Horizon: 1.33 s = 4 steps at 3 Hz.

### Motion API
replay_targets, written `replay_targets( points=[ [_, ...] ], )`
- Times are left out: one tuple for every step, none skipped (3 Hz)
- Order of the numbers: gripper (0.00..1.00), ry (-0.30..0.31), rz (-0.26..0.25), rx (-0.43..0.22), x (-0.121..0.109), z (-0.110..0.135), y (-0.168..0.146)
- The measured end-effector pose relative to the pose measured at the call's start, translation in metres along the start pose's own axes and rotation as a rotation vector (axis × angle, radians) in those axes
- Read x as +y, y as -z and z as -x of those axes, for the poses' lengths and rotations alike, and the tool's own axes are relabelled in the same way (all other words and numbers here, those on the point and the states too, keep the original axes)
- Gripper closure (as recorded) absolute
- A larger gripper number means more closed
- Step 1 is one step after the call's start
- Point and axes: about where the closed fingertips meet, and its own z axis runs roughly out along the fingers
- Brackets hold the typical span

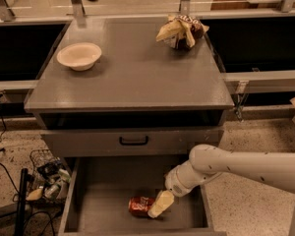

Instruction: Pick coke can from middle drawer and place on counter

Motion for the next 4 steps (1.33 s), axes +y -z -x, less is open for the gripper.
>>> replay_targets(
  points=[
    [0.0, -0.006, -0.001, 0.005, -0.001, -0.002, -0.003],
    [0.0, -0.026, -0.007, 0.022, -0.003, -0.008, -0.014],
    [0.0, -0.099, -0.01, 0.023, -0.012, -0.028, -0.036],
    [0.0, -0.099, -0.01, 0.023, -0.012, -0.028, -0.036]
  ],
)
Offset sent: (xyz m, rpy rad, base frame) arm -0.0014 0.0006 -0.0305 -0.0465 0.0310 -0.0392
